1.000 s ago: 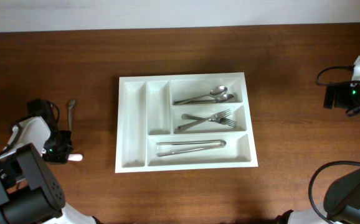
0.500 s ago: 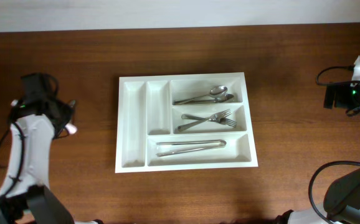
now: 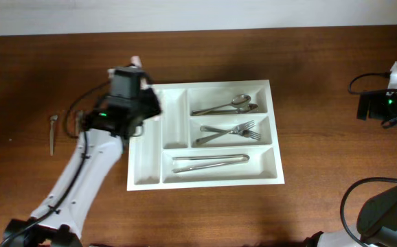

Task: Pack container
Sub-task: 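Lift the knife and carry it into the narrow left compartment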

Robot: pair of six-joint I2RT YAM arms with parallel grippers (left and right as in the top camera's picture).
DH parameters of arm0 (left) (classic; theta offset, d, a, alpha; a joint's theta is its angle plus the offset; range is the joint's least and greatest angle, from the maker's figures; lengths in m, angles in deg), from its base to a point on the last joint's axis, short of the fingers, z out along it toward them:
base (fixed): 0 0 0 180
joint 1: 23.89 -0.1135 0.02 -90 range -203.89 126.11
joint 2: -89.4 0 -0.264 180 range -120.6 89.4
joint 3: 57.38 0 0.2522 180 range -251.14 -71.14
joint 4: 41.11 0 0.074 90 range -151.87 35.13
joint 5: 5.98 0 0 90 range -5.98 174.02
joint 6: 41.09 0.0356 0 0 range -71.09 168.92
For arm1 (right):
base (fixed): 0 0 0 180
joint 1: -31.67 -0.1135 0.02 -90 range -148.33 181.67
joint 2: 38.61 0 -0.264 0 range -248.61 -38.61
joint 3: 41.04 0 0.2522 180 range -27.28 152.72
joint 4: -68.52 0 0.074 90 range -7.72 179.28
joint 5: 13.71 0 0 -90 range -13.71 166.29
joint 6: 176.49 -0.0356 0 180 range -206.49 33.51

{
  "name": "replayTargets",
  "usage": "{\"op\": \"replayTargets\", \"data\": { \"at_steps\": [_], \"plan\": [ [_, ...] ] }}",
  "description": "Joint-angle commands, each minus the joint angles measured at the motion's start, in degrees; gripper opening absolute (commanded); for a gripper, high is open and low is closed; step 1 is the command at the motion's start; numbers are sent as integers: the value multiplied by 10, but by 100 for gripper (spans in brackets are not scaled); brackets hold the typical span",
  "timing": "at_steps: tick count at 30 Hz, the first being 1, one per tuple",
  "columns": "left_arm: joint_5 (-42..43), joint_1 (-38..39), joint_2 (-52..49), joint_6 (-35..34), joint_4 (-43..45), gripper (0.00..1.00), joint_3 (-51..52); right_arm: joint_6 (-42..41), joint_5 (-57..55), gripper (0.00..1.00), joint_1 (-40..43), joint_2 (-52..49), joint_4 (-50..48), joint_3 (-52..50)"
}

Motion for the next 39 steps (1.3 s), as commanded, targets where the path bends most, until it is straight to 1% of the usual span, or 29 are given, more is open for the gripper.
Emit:
{"op": "replayTargets", "data": {
  "at_steps": [1,7,14,16,22,26,28,30,32,35,39],
  "plan": [
    [-5,41,6,43,7,5,-9,-4,3,99,1,-1,0,-4],
    [-33,82,-28,45,7,7,-9,-4,3,99,1,-1,0,-4],
    [-38,83,-83,45,8,7,-9,-4,3,99,1,-1,0,-4],
    [-49,83,-98,45,7,9,-9,-4,3,99,1,-1,0,-4],
    [-49,83,-125,45,7,11,-9,-4,3,99,1,-1,0,-4],
    [-50,83,-124,45,9,28,-9,-4,3,99,1,-1,0,-4],
    [-50,83,-124,45,9,34,-9,-4,3,99,1,-1,0,-4],
    [-50,83,-124,45,9,45,-9,-4,3,99,1,-1,0,-4],
    [-50,83,-124,45,9,62,-9,-4,3,99,1,-1,0,-4],
    [-51,83,-123,45,13,73,-11,-4,3,99,1,-1,0,-4],
    [-59,71,-114,60,8,84,-47,-4,3,99,1,-1,0,-4]
  ]
}}
